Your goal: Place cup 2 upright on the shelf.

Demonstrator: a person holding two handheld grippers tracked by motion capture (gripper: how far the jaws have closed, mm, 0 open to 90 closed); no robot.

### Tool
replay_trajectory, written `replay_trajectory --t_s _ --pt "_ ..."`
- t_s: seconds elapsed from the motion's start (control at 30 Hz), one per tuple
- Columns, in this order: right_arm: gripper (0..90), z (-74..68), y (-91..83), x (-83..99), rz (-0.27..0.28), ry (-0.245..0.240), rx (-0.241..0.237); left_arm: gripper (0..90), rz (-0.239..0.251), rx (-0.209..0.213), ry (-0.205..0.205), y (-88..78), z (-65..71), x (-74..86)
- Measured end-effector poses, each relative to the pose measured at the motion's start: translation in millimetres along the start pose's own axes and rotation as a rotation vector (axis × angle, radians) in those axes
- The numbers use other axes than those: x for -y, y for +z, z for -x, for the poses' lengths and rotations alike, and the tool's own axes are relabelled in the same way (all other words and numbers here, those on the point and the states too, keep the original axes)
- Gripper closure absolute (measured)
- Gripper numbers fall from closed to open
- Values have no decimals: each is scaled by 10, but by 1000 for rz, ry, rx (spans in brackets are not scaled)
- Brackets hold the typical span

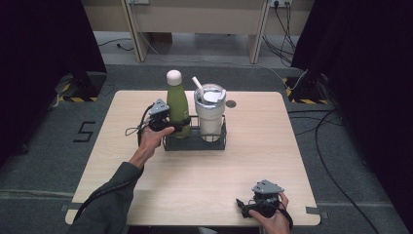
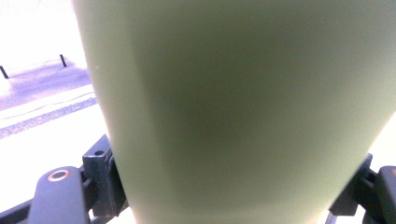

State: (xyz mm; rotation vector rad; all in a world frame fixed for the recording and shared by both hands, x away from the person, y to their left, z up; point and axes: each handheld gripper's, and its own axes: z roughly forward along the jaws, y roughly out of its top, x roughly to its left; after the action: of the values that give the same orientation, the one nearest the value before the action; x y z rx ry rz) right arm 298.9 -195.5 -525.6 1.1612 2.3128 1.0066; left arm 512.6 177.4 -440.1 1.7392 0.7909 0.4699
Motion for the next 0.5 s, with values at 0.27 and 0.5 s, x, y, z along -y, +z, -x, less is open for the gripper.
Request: replay_trajectory --t_s 0.27,0.5 --pt "4 0 -1 2 1 -1 0 202 3 8 -3 3 -20 51" --pt "4 1 0 5 4 -4 1 198 -5 2 28 -6 21 65"
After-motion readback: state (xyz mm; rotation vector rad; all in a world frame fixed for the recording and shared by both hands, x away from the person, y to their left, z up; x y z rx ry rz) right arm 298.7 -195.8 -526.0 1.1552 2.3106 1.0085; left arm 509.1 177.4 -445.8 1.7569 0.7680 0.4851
